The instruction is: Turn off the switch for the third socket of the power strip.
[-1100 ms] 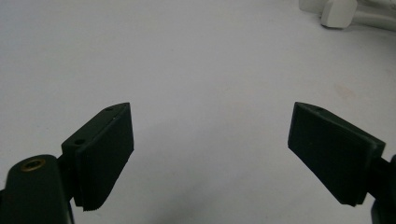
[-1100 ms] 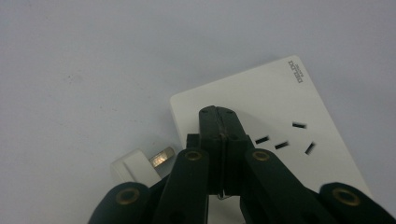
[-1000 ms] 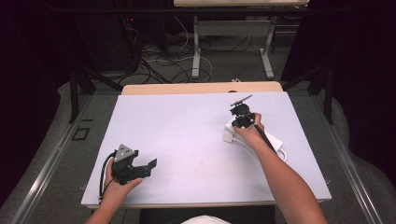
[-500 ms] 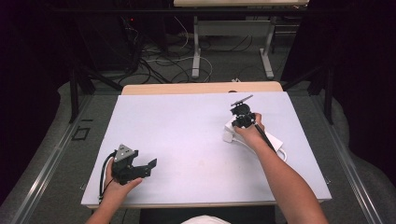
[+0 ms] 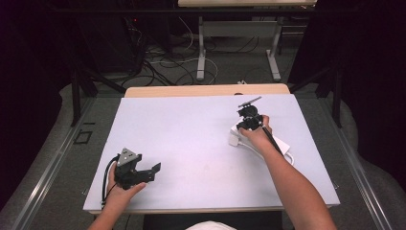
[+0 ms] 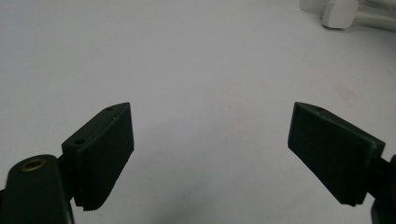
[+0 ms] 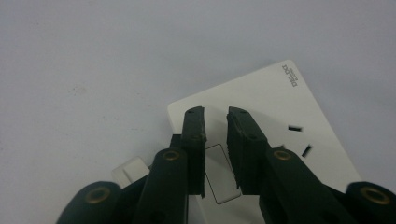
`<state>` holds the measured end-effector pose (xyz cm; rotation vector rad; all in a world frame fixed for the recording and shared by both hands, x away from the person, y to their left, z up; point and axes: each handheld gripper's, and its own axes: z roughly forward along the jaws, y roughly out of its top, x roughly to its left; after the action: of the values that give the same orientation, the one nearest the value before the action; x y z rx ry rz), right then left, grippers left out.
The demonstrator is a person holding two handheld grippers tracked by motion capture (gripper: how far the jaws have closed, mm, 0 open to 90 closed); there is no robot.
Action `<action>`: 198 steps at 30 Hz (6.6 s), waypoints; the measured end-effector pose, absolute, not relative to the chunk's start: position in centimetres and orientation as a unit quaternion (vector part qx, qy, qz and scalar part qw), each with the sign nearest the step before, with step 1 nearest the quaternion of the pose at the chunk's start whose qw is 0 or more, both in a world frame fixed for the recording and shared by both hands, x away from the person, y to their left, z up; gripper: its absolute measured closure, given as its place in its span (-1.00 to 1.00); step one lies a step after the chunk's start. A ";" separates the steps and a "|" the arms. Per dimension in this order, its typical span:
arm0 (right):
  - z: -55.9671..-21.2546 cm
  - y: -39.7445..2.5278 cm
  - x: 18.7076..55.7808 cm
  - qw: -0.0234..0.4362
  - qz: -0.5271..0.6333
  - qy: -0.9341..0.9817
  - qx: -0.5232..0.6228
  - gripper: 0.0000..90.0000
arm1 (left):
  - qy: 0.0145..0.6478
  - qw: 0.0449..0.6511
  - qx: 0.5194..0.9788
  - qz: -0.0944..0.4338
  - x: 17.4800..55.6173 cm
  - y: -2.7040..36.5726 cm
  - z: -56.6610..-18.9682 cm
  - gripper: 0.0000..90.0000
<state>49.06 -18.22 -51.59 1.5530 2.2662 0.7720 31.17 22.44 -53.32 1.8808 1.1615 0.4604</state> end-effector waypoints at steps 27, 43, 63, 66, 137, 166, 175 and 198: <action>-49.8 -18.2 48.9 0.181 0.312 0.787 0.500 0.06 | 0.466 0.428 0.753 0.182 31.3 22.4 -53.4 -0.68; -48.4 -17.5 48.5 0.198 0.385 0.779 0.454 -0.20 | 0.474 0.430 0.747 0.179 31.8 22.3 -53.7 -0.67; -47.4 -17.2 47.7 0.220 0.408 0.767 0.443 -1.00 | 0.479 0.424 0.748 0.177 31.8 22.6 -53.7 -0.67; -47.3 -17.0 47.4 0.219 0.407 0.774 0.433 -1.00 | 0.480 0.424 0.747 0.176 31.7 22.7 -53.7 -0.67; -47.5 -23.2 35.6 0.243 0.450 0.760 0.401 -0.87 | 0.479 0.449 0.735 0.168 31.1 22.5 -53.4 -0.99; -51.8 -26.7 30.5 0.264 0.423 0.750 0.434 -0.86 | 0.482 0.451 0.732 0.171 30.9 22.6 -53.3 -0.99; -53.2 -26.9 30.5 0.280 0.407 0.748 0.444 -0.86 | 0.480 0.452 0.731 0.176 30.9 22.7 -53.2 -0.99; -54.9 -26.3 30.6 0.262 0.406 0.754 0.446 -0.86 | 0.483 0.446 0.733 0.175 31.1 22.8 -53.3 -0.99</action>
<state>30.62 -26.33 -54.85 1.2067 2.0390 1.0979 31.07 22.77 -53.32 1.8153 1.1958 0.4336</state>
